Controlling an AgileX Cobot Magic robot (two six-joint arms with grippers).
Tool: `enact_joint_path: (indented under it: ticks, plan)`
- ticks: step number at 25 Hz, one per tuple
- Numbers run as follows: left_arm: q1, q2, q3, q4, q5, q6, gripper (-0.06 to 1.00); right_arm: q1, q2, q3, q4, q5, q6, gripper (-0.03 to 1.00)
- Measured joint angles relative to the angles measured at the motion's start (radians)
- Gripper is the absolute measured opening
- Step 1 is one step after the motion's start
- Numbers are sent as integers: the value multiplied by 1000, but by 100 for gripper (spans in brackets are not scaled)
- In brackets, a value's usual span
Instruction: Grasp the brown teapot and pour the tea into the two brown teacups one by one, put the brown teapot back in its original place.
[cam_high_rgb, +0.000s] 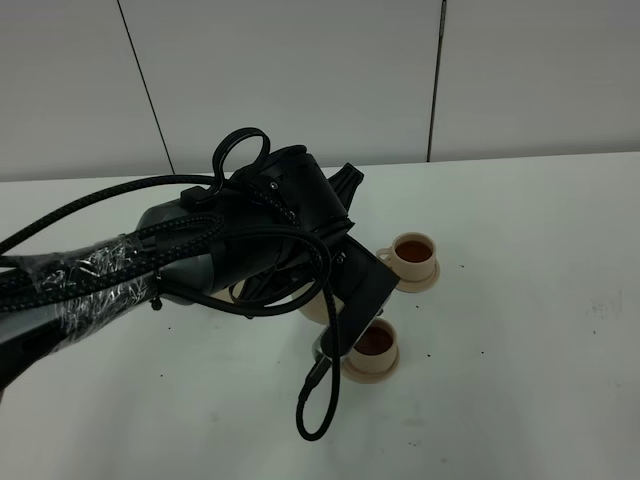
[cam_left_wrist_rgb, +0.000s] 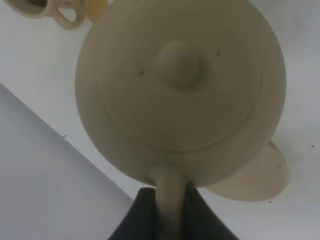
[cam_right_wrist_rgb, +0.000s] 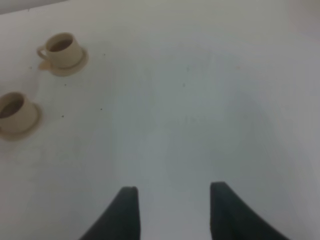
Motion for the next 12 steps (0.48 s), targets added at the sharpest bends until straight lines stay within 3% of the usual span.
enact_joint_path:
  ticks: [12]
  plan:
    - [0, -2, -36, -53, 56, -150, 17, 0, 0, 0, 0, 0, 0, 33]
